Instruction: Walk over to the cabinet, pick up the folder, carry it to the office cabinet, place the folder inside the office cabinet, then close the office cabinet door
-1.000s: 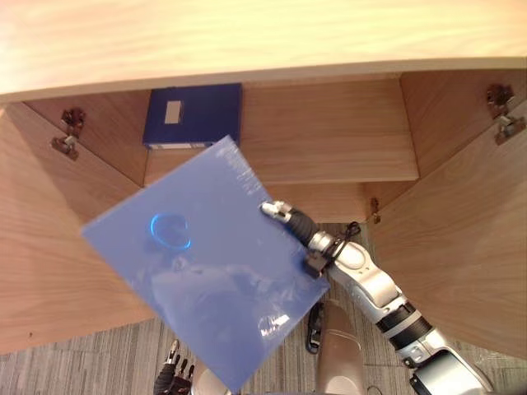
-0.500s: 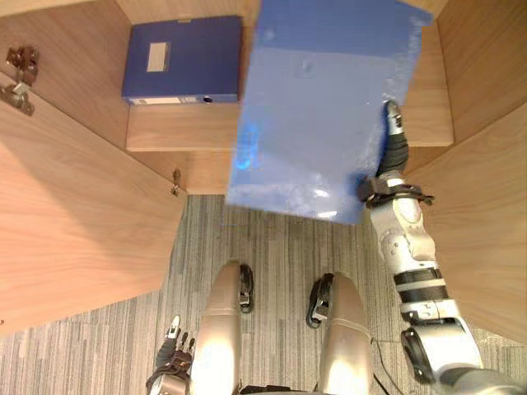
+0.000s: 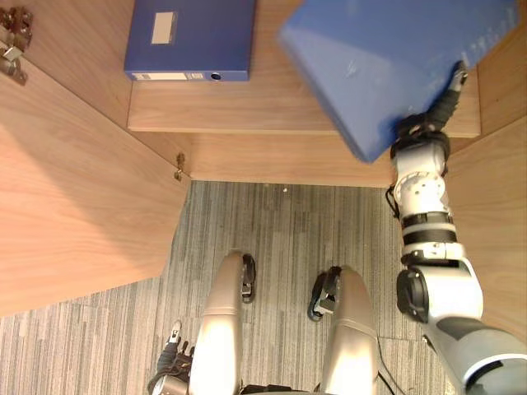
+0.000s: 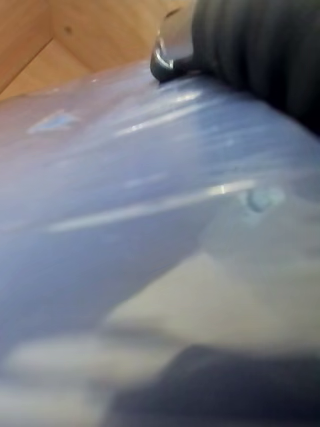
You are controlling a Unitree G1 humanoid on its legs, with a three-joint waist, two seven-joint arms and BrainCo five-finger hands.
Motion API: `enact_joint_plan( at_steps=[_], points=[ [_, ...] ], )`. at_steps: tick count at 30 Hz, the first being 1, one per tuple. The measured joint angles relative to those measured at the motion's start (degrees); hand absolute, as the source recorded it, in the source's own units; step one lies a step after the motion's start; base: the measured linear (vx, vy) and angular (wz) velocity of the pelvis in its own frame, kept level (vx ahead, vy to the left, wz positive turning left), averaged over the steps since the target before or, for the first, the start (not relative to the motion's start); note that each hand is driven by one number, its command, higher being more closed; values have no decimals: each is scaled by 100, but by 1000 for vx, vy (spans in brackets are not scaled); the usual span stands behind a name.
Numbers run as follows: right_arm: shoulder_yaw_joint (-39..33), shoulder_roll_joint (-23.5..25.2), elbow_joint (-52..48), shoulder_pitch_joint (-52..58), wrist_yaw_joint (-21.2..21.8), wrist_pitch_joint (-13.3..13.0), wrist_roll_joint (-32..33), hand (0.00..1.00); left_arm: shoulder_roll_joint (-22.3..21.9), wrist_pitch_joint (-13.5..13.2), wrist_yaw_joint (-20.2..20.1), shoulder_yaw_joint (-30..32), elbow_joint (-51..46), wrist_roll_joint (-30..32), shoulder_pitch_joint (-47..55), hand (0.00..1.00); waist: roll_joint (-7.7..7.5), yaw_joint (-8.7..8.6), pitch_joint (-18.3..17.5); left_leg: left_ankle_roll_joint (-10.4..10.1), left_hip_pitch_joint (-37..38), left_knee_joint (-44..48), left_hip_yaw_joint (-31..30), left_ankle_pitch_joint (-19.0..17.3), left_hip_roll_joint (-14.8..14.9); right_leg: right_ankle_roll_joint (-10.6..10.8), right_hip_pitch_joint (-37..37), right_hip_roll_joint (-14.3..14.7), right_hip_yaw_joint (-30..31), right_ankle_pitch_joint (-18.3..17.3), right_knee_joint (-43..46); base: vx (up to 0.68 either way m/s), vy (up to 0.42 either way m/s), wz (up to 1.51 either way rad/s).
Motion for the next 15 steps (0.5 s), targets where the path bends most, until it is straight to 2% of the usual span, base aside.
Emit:
enact_joint_plan(
  at_steps=[2, 5, 10, 15],
  points=[
    [-185, 0, 179, -414, -197, -130, 332, 100, -23, -43, 107, -40, -10, -25, -43, 0, 49, 24, 23, -1, -163, 115, -28, -5, -8, -25, -139, -23, -10, -16, 112, 9, -7, 5],
    [-285, -9, 384, -724, -413, -179, 620, 100, -83, -111, 199, -45, -121, -125, -43, 0, 105, 61, 50, -3, -305, 218, -86, -5, -26, -39, -223, -49, -41, -55, 215, 16, -20, 10],
    [-283, -112, 556, -1135, -651, -193, 1239, 100, -121, -203, 335, -118, -233, -274, -43, 0, 179, 77, 70, -17, -637, 439, -207, -7, -174, -47, -463, -224, -108, -200, 521, 5, -28, 20],
    [-267, -403, 958, -1477, -925, -178, 1435, 100, -143, -206, 463, -147, -228, -348, -50, 0, 223, 174, 93, -22, -912, 621, -280, -6, -240, -64, -671, -312, -149, -275, 737, 11, -25, 11]
  ],
)
